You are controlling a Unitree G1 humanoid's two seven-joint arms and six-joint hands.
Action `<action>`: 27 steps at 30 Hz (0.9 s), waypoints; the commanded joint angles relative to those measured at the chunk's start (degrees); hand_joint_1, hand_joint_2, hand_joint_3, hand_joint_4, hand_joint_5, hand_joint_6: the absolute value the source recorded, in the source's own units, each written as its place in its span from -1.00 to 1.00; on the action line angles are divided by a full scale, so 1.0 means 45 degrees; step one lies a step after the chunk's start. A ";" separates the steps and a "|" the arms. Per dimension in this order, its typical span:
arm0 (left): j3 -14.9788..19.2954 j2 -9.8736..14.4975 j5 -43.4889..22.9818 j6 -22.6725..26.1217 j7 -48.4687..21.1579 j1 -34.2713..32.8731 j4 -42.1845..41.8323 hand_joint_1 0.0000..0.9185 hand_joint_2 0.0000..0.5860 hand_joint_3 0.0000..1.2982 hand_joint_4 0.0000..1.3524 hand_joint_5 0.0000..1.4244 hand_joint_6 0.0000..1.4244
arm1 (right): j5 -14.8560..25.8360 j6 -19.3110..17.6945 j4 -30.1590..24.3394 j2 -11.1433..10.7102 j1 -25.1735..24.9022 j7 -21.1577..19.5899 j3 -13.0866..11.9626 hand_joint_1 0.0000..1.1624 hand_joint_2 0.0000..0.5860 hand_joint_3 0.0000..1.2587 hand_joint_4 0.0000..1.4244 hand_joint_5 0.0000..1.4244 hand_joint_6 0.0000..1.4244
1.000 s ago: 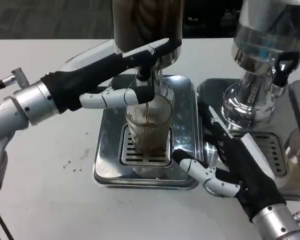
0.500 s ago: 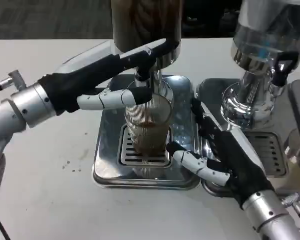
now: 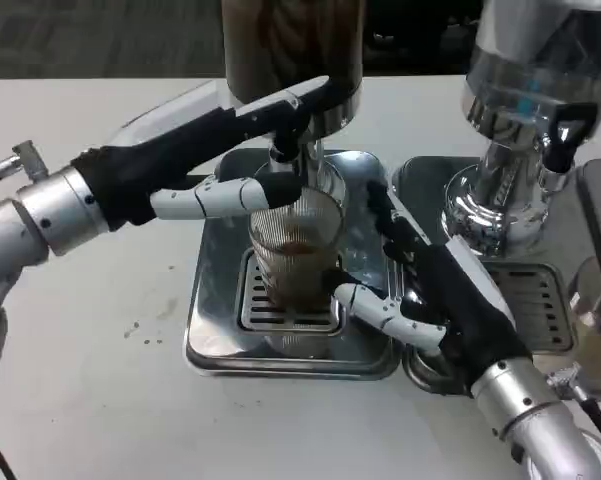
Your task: Grasp the cup under the faucet to collect the drink, then remove the cup.
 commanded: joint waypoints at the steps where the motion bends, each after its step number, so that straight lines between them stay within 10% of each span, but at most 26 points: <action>1: -0.0114 0.0165 0.0300 0.0239 -0.0104 0.0470 0.0001 -1.00 -0.58 -0.91 -1.00 -0.96 -0.97 | 0.0209 -0.0328 0.0280 0.0121 -0.0371 0.0113 0.0002 0.08 -0.17 -1.00 -1.00 -1.00 -0.98; 27: 0.0272 0.0202 -0.0114 0.0726 -0.0019 0.0829 -0.0484 -1.00 -0.59 -0.90 -1.00 -0.95 -0.96 | 0.0506 -0.0968 0.2987 0.0722 -0.2682 0.0459 0.0071 0.07 -0.15 -1.00 -1.00 -1.00 -0.99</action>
